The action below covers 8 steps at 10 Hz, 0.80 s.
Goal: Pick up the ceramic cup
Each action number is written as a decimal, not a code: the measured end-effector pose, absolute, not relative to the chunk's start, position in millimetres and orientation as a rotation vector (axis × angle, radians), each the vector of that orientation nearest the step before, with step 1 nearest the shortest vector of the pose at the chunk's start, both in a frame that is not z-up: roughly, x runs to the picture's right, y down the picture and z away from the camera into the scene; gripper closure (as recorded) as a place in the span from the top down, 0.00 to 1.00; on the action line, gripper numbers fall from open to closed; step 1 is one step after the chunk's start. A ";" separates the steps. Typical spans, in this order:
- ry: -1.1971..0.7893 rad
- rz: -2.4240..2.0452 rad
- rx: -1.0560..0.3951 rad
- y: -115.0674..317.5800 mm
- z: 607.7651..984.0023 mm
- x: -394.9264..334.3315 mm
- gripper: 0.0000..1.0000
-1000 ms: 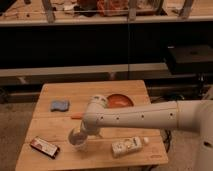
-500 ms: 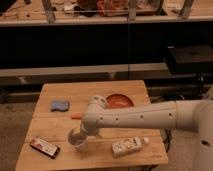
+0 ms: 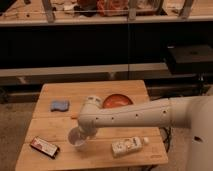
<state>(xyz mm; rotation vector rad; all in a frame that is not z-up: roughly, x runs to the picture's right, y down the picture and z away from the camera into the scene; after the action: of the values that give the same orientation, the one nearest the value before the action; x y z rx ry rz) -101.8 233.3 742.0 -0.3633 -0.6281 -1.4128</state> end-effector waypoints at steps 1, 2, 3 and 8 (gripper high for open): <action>-0.628 -1.401 -0.369 234.2 742.0 -100.6 0.13; -0.624 -1.401 -0.365 232.9 743.3 -100.1 0.04; -0.627 -1.395 -0.366 233.5 742.9 -99.8 0.00; -0.625 -1.390 -0.354 225.3 741.9 -95.8 0.00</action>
<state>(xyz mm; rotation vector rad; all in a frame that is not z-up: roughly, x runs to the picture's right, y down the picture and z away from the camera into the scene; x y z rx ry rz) -95.8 225.3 741.9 -0.3538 -0.6255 -1.3898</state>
